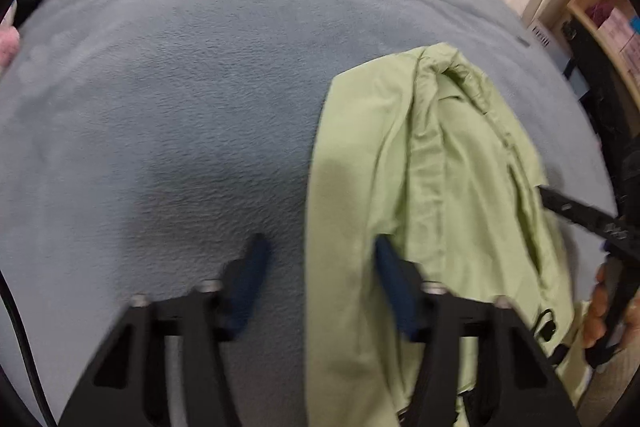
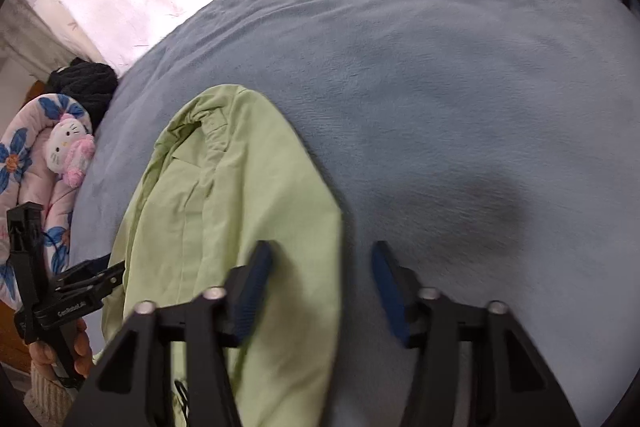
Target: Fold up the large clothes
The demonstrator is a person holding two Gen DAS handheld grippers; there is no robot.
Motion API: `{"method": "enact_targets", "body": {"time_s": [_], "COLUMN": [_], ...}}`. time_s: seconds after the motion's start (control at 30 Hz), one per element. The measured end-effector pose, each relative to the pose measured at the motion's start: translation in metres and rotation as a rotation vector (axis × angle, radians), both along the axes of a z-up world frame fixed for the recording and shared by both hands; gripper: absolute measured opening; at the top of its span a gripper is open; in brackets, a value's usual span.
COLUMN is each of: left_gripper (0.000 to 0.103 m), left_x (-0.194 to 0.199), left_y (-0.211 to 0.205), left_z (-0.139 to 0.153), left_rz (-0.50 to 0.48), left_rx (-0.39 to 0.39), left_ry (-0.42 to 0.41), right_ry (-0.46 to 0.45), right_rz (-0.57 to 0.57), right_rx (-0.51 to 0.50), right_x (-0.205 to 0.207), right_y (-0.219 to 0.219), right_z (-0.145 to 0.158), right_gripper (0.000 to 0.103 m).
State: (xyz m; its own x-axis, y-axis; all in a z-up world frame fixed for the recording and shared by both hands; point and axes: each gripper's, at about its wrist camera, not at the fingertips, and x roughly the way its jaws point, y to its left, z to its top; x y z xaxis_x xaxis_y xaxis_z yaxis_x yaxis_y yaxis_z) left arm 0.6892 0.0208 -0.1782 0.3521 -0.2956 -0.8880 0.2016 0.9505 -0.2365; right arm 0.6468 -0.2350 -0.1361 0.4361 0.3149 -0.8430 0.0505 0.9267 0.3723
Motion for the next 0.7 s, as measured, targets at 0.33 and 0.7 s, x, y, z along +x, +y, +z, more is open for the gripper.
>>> {"method": "enact_targets", "body": {"time_s": [0.33,0.7], "left_gripper": [0.003,0.004], "left_x": [-0.037,-0.198], "left_y": [0.003,0.03], "left_z": [0.046,0.141], "left_rz": [0.005,-0.1], "left_rx": [-0.011,-0.021], "left_ry": [-0.104,-0.201], "right_ry": [-0.182,-0.444], "right_rz": [0.022,0.187], "right_rx": [-0.144,-0.315], "right_x": [-0.041,-0.229], "right_y": [0.019,0.045], "right_z": [0.067,0.178], "right_gripper": [0.004,0.005]}}
